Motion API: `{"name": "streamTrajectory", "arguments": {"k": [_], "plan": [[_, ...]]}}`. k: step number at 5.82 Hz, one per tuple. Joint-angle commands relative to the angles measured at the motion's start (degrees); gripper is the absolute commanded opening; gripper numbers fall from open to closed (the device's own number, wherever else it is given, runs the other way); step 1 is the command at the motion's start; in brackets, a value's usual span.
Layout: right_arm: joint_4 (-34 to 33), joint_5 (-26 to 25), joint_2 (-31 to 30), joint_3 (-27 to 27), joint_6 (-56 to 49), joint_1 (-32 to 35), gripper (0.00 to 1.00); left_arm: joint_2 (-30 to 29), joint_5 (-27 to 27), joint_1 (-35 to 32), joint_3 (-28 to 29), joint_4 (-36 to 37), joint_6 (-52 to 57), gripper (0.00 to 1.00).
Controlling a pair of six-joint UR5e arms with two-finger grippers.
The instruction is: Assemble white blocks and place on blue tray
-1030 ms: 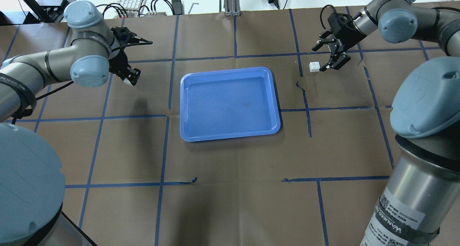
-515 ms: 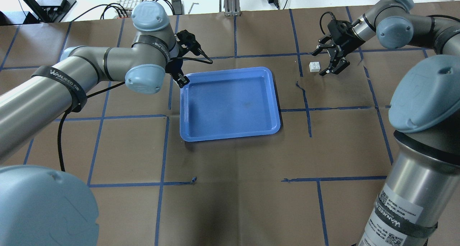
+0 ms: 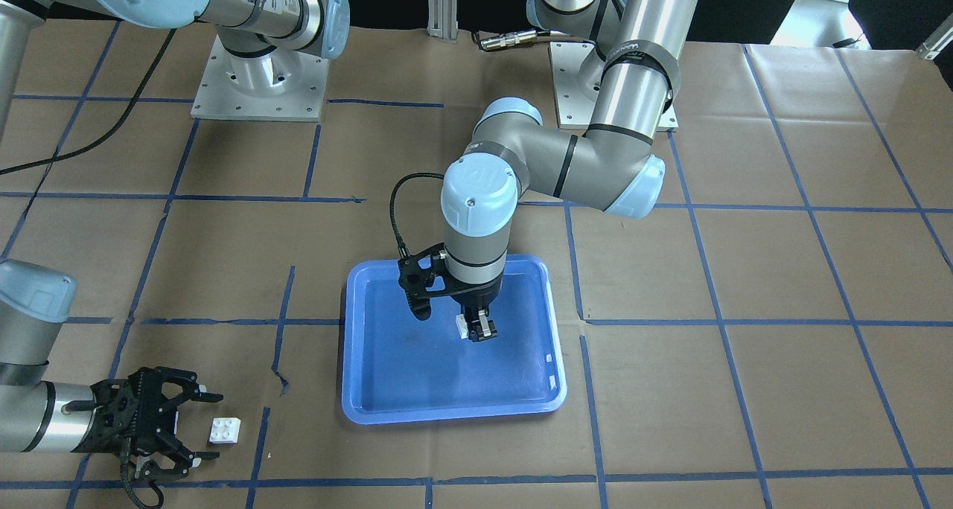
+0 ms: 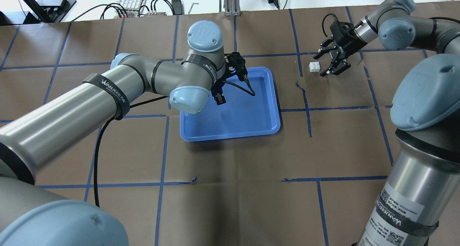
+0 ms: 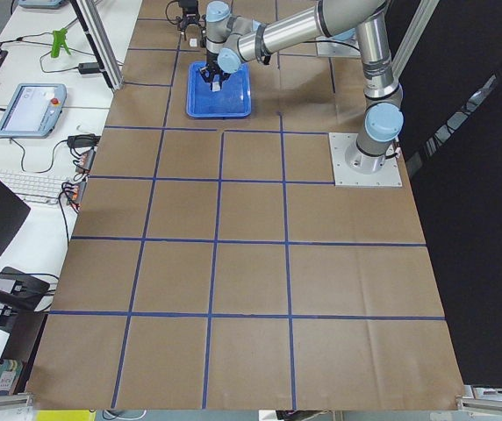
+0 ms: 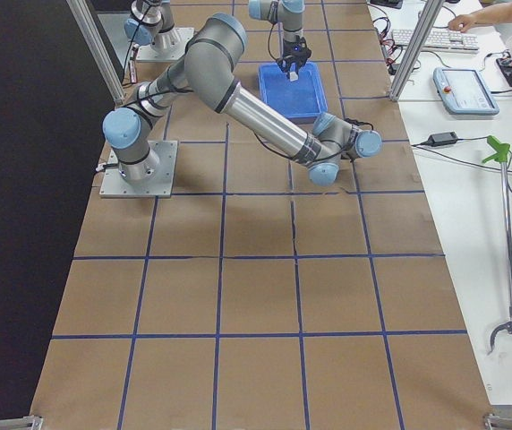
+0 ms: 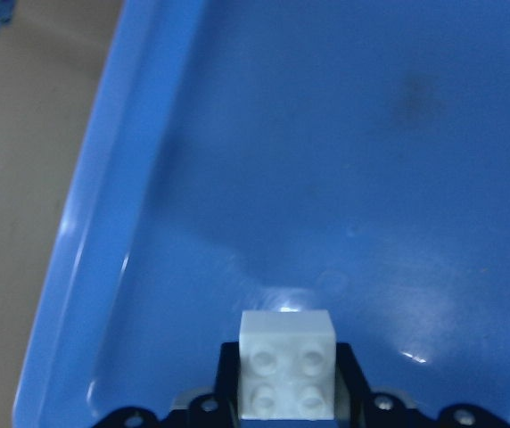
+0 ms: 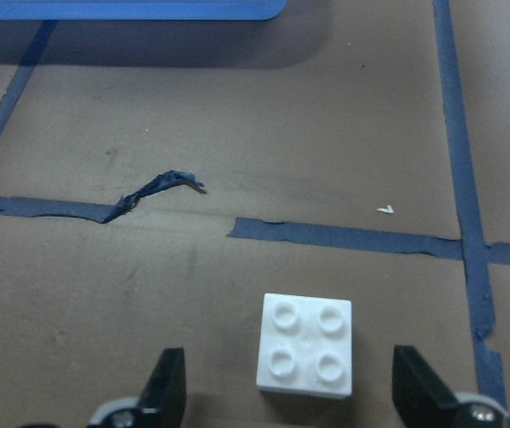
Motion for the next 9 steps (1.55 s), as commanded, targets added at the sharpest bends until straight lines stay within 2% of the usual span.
{"name": "streamTrajectory", "arguments": {"k": [1, 2, 3, 5, 6, 7, 8, 9], "plan": [[-0.08, -0.05, -0.32, 0.04, -0.23, -0.01, 0.52, -1.97, -1.00, -0.98, -0.15, 0.58, 2.18, 0.01], [-0.08, -0.14, -0.41, 0.04, -0.23, -0.01, 0.41, -3.12, -0.74, -0.98, -0.24, 1.11, 2.44, 0.01], [-0.08, -0.23, -0.50, -0.13, -0.32, -0.01, 0.34, -2.96, -0.74, -0.98, -0.50, 1.20, 4.45, 0.01], [-0.52, -0.40, -2.06, -1.27, 0.38, -0.01, 0.30, -3.39, -0.56, -0.98, -1.37, 1.20, 5.61, 0.03], [0.00, -0.58, -5.30, -1.45, 0.65, -0.01, 0.30, -3.39, -0.48, -0.89, -2.42, 3.29, 5.70, 0.04], [0.79, -0.93, -8.72, -0.93, 2.04, -0.01, 0.30, -3.57, -0.39, -0.89, -2.61, 3.40, 5.79, 0.21], [2.89, -0.85, -11.54, 0.12, 2.06, -0.01, 0.30, -3.40, -0.73, -0.89, -2.61, 3.31, 5.70, 0.98], [3.78, -0.58, -14.79, 2.39, 2.06, -0.01, 0.30, -2.26, -0.30, -0.80, -2.52, 2.87, 5.61, 0.99]]}}
